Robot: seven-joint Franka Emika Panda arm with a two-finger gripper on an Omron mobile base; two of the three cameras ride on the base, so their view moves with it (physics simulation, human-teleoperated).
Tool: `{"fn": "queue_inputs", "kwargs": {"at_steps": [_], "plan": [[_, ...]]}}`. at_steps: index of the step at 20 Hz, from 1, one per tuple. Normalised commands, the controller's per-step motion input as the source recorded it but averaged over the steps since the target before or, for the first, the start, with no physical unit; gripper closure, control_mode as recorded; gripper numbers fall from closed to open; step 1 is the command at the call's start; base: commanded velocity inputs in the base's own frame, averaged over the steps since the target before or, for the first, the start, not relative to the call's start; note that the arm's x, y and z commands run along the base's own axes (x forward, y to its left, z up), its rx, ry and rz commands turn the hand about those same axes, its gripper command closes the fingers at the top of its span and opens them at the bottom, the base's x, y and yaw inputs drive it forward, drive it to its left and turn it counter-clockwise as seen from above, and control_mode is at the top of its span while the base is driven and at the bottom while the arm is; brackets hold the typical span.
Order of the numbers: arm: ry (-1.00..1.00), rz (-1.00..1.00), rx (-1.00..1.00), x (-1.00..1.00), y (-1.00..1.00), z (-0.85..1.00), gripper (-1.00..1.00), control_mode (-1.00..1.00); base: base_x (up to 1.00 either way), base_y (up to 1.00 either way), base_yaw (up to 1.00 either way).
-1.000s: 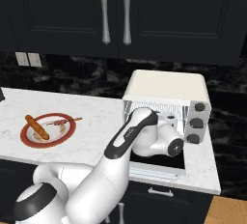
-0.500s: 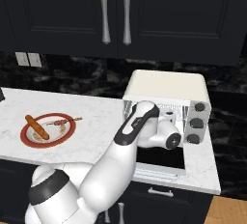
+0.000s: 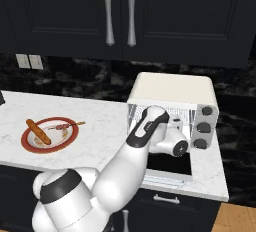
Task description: Pick up the kebab skewer and baguette bread, and place them inside the toaster oven. Close the toaster oven door and start by setting the timer.
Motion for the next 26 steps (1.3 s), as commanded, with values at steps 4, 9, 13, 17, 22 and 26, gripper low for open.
{"fn": "queue_inputs", "kwargs": {"at_steps": [4,9,13,17,22,26], "plan": [[0.0,0.0,0.01,0.22,-0.09,-0.09,-1.0,-1.0,0.0,0.0,0.0],[-0.01,0.0,0.02,0.35,-0.03,-0.06,-1.0,-1.0,0.0,0.0,0.0],[0.0,-0.01,0.01,0.15,-0.07,-0.19,-1.0,-1.0,0.0,0.0,0.0],[-0.02,0.0,0.02,0.02,-0.11,-0.16,-1.0,-1.0,0.0,0.0,0.0],[-0.01,-0.02,0.0,0.05,-0.06,-0.24,-1.0,-1.0,0.0,0.0,0.0],[0.0,-0.02,0.0,0.15,-0.01,-0.1,-1.0,-1.0,0.0,0.0,0.0]]}}
